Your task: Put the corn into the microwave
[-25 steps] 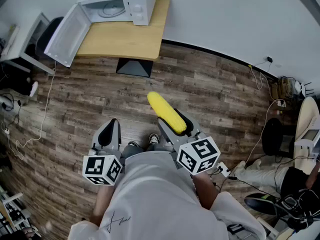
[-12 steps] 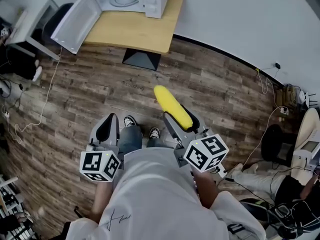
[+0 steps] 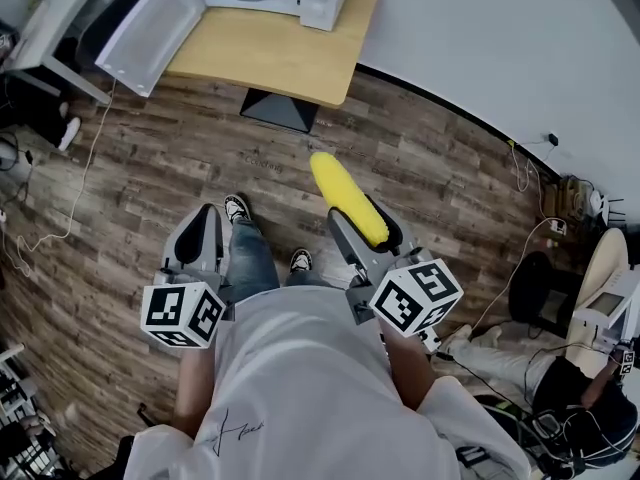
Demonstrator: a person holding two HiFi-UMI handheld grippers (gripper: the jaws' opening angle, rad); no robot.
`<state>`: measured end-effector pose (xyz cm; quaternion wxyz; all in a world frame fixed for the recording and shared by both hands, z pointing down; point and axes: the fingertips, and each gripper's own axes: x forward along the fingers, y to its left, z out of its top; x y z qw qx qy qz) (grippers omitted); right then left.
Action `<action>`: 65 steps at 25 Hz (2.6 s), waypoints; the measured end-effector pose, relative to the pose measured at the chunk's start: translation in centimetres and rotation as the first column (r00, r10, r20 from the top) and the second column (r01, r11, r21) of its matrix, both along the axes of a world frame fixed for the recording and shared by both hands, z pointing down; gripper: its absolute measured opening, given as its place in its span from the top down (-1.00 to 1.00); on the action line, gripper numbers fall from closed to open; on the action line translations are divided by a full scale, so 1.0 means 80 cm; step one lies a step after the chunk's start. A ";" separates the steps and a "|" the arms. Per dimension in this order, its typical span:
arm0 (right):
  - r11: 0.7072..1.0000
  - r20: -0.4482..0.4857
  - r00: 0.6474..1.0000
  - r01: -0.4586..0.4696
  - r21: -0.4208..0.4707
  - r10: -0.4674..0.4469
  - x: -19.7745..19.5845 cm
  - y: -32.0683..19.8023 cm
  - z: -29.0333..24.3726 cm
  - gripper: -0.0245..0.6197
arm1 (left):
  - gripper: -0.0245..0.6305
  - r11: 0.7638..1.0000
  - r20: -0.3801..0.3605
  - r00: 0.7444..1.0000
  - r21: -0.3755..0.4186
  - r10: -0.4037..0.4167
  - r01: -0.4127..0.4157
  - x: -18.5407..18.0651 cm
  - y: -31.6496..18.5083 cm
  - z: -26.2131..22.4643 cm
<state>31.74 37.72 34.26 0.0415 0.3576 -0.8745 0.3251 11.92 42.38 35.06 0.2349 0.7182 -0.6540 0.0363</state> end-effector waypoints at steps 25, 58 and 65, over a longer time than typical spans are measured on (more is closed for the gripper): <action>0.997 -0.012 0.998 -0.065 -0.047 0.065 -0.179 -0.151 -0.016 0.11 | 0.93 0.991 -0.022 0.991 -0.007 0.131 -0.131 -0.159 -0.187 -0.020; 0.994 -0.099 0.992 -0.074 0.081 0.082 -0.405 -0.265 -0.034 0.11 | 0.93 0.975 -0.036 0.975 0.042 0.219 -0.218 -0.352 -0.281 -0.028; 0.993 -0.092 0.991 -0.089 0.079 0.096 -0.410 -0.296 -0.031 0.11 | 0.94 0.972 -0.041 0.971 0.031 0.236 -0.235 -0.352 -0.310 -0.023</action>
